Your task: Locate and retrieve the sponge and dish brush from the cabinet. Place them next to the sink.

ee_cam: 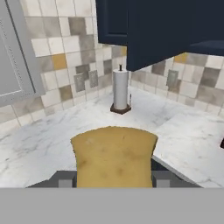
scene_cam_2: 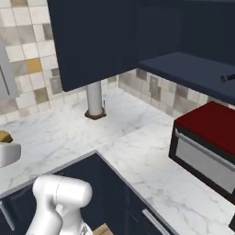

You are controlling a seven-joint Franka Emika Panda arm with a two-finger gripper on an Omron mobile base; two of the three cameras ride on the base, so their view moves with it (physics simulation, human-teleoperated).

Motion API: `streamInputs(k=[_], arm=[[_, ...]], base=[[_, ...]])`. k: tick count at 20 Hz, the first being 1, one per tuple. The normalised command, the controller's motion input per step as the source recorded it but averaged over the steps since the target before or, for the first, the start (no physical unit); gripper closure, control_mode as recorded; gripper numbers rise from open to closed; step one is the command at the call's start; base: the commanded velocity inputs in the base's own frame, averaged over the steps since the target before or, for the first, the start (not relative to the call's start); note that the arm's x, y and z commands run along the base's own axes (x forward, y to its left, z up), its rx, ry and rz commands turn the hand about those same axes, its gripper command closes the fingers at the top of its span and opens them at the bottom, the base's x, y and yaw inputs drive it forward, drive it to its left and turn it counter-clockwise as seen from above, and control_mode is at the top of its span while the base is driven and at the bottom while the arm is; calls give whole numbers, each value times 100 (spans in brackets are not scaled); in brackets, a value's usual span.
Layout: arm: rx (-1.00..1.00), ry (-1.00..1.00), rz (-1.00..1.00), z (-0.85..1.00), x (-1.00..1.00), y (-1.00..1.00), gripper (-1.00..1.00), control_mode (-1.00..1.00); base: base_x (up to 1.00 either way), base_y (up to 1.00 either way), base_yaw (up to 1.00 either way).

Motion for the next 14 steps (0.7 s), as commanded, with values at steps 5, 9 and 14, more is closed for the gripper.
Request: streamInputs(k=[5, 9, 14], arm=[[0, 0, 0, 0, 0, 0, 100, 100], [0, 0, 0, 0, 0, 0, 100, 100], [0, 0, 0, 0, 0, 0, 100, 100]], base=[[0, 21, 50], [0, 24, 49], [0, 26, 48]])
